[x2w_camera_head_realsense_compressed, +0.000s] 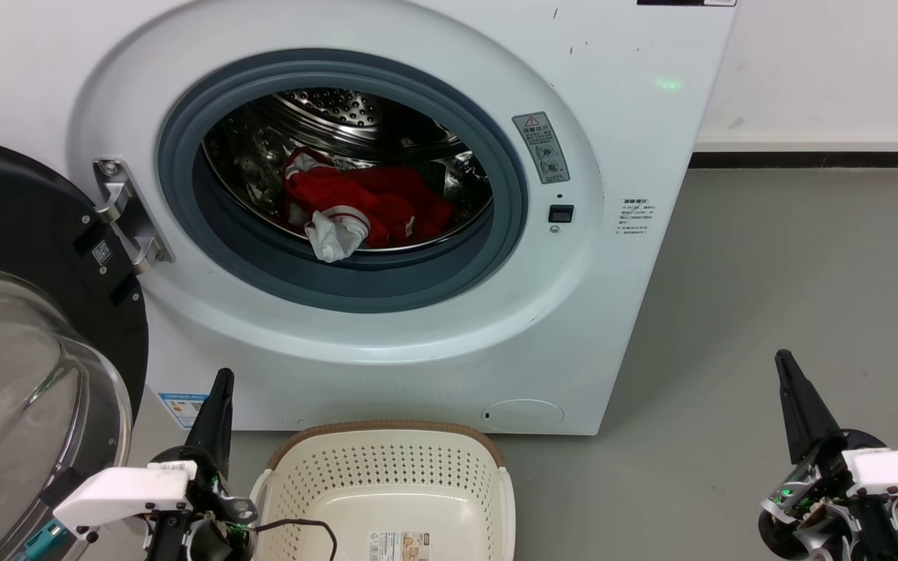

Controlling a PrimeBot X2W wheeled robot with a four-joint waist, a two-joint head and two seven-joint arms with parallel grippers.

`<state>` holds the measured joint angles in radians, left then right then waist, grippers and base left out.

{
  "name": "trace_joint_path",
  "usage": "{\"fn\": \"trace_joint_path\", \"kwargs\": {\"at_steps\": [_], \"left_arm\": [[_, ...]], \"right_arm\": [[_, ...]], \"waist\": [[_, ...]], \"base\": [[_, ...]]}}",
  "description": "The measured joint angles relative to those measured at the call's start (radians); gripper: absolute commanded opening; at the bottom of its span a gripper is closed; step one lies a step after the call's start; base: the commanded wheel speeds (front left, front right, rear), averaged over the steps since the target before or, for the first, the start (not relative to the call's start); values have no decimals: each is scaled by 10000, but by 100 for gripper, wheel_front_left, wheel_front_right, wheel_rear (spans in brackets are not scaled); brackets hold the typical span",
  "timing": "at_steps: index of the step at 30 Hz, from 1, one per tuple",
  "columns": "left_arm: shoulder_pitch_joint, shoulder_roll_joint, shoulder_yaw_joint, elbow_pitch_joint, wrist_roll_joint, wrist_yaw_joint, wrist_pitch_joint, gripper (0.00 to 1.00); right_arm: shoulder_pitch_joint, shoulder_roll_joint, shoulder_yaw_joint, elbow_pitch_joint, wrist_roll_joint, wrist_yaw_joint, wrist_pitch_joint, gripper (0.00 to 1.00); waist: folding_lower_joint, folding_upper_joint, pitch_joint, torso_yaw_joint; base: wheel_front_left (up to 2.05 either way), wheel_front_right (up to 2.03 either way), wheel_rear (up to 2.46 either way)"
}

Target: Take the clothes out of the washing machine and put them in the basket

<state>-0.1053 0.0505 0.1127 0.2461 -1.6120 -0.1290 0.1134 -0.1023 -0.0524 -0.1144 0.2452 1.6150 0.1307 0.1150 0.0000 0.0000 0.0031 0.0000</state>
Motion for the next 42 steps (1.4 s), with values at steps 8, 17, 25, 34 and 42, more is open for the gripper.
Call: {"fn": "trace_joint_path", "kwargs": {"at_steps": [8,17,25,34,42], "left_arm": [[0,0,0,0,0,0,0,0],[264,-27,-341,244,69,12,-228,100],[174,-31,-610,130,771,12,-635,100],[137,-29,-562,-299,2575,25,-1011,100],[128,-27,-830,-635,4380,251,-1342,100]], "right_arm": [[0,0,0,0,-2,0,0,0],[311,8,96,157,-2,0,-194,100],[405,8,259,-121,-558,0,-625,100],[462,2,249,-493,-2840,-2,-995,100],[549,8,297,-849,-4836,-2,-1329,100]], "waist": [[0,0,0,0],[0,0,2,-9],[0,0,2,-63],[0,0,3,-124],[1,0,0,-129]], "base": [[0,0,0],[0,0,0],[0,0,0],[0,0,0],[0,0,0]]}}
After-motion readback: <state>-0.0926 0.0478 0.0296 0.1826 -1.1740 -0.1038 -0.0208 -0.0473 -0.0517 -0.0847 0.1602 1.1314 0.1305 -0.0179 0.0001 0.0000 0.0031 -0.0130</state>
